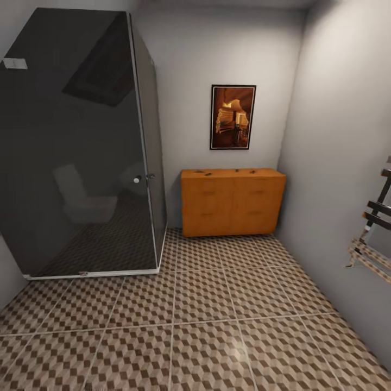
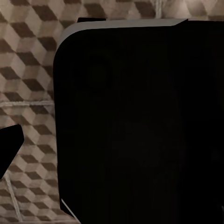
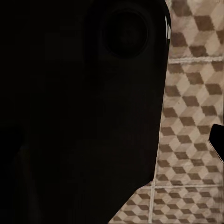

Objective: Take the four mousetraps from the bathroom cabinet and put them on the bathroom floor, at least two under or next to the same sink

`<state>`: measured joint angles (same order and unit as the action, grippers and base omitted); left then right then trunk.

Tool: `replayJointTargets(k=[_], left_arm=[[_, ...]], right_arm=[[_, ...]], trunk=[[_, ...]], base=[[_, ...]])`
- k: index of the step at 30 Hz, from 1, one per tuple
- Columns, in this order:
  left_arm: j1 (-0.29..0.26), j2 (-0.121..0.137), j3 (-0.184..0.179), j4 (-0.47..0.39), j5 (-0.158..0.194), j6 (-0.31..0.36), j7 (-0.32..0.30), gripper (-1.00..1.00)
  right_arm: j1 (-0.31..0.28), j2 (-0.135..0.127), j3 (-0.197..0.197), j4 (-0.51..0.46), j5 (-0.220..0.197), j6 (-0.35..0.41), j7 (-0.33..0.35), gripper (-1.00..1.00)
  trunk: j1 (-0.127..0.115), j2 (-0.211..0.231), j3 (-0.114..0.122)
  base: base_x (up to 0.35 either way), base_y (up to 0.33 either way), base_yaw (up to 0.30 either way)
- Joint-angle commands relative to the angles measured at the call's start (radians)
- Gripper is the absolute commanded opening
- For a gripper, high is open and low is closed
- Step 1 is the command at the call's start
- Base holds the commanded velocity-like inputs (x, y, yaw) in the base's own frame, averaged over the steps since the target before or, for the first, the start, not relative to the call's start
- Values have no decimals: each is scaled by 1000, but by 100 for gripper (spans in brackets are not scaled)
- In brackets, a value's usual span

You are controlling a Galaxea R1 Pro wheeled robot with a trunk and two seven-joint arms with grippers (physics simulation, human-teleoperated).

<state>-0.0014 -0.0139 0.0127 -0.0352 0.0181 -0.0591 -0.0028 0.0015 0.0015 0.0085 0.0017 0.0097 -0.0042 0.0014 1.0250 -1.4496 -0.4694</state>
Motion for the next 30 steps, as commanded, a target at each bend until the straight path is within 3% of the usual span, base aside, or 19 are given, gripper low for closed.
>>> replayJointTargets(k=[1,15,30], left_arm=[[0,0,1,0,2,-2,0,100],[0,0,1,0,2,-2,-1,100],[0,-1,-2,0,2,7,-3,100]], right_arm=[[0,0,1,0,1,0,0,100],[0,0,1,0,1,0,0,100],[0,0,0,0,0,-1,0,100]], trunk=[[0,0,-1],[0,0,-1],[0,0,-1]], base=[[0,0,272],[7,0,255],[242,0,45]])
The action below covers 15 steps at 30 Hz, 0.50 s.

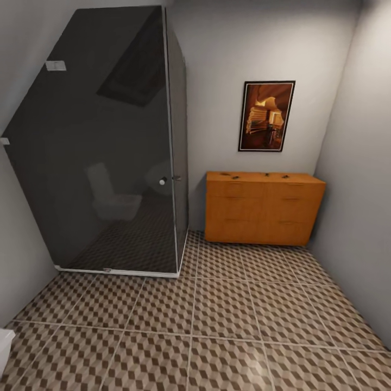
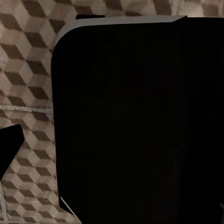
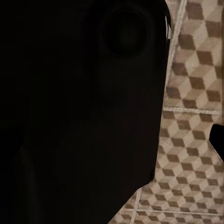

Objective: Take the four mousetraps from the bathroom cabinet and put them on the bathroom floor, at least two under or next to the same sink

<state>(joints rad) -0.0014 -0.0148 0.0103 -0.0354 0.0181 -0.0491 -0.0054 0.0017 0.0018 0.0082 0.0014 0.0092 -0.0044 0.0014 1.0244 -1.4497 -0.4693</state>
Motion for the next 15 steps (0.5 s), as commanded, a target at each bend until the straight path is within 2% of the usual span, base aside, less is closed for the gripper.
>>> replayJointTargets(k=[1,7,15], left_arm=[[0,0,1,0,2,-2,-1,100],[0,0,1,0,2,-2,-1,100],[0,0,1,0,2,-2,-1,100]], right_arm=[[0,0,0,0,1,-1,0,100],[0,1,-4,0,-7,-15,0,100],[0,1,-6,0,-12,-31,0,100]], trunk=[[1,0,-1],[1,0,-1],[1,0,-1]], base=[[308,0,7],[315,0,-28],[318,0,-175]])
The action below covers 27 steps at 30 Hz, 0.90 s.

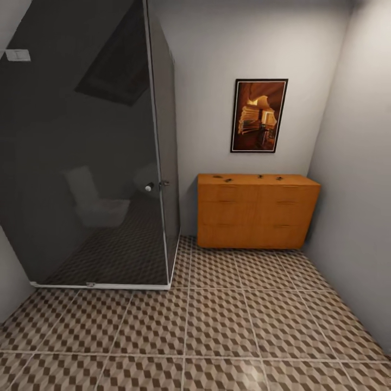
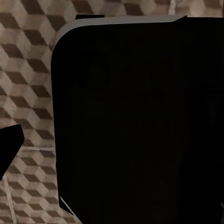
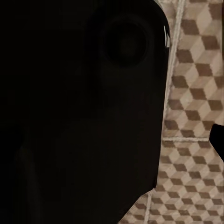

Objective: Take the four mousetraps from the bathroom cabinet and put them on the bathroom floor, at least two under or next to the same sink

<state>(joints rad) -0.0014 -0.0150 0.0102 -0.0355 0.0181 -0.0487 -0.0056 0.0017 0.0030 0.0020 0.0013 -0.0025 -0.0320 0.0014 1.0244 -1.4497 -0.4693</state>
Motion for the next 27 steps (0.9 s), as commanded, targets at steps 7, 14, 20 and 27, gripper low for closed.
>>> replayJointTargets(k=[7,14,20,27], left_arm=[[0,0,1,0,1,-4,-1,100],[0,-3,1,0,2,-8,-1,100],[0,-3,1,0,2,-9,0,100],[0,-3,1,0,2,-10,1,100]], right_arm=[[0,0,0,0,-2,-7,0,100],[0,0,0,0,-2,-8,0,100],[0,0,0,0,-2,-8,0,100],[0,0,0,0,-2,-7,0,100]], trunk=[[1,0,-1],[1,0,-1],[1,0,-1],[1,0,-1]], base=[[319,0,-230],[318,0,-242],[312,0,-241],[305,0,-154]])
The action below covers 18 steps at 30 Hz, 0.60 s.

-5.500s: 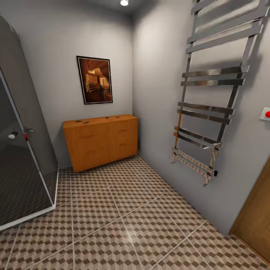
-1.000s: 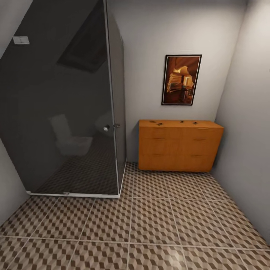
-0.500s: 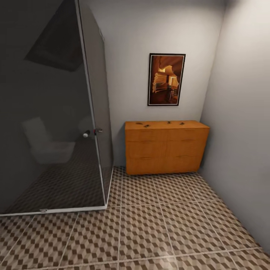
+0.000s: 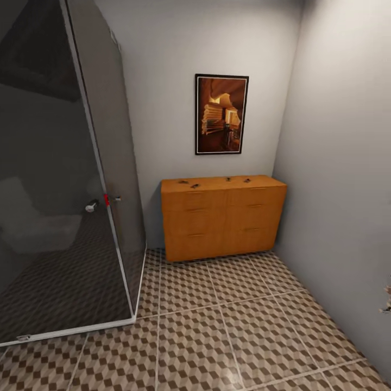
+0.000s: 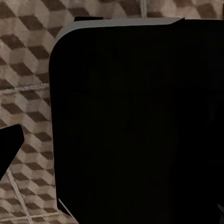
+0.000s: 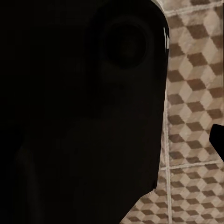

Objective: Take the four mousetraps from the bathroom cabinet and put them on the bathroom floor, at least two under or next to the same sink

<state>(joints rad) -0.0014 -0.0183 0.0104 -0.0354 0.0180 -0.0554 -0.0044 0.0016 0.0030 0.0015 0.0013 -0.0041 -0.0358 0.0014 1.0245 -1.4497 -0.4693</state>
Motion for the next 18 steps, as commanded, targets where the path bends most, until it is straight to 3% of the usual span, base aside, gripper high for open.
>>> replayJointTargets(k=[1,18], left_arm=[[0,0,1,0,2,-3,0,100],[0,0,2,0,1,-4,0,100]], right_arm=[[0,0,0,0,0,-3,0,100],[0,0,3,0,2,-3,0,100]], trunk=[[1,0,-1],[1,0,-1]], base=[[292,0,-61],[220,0,-18]])
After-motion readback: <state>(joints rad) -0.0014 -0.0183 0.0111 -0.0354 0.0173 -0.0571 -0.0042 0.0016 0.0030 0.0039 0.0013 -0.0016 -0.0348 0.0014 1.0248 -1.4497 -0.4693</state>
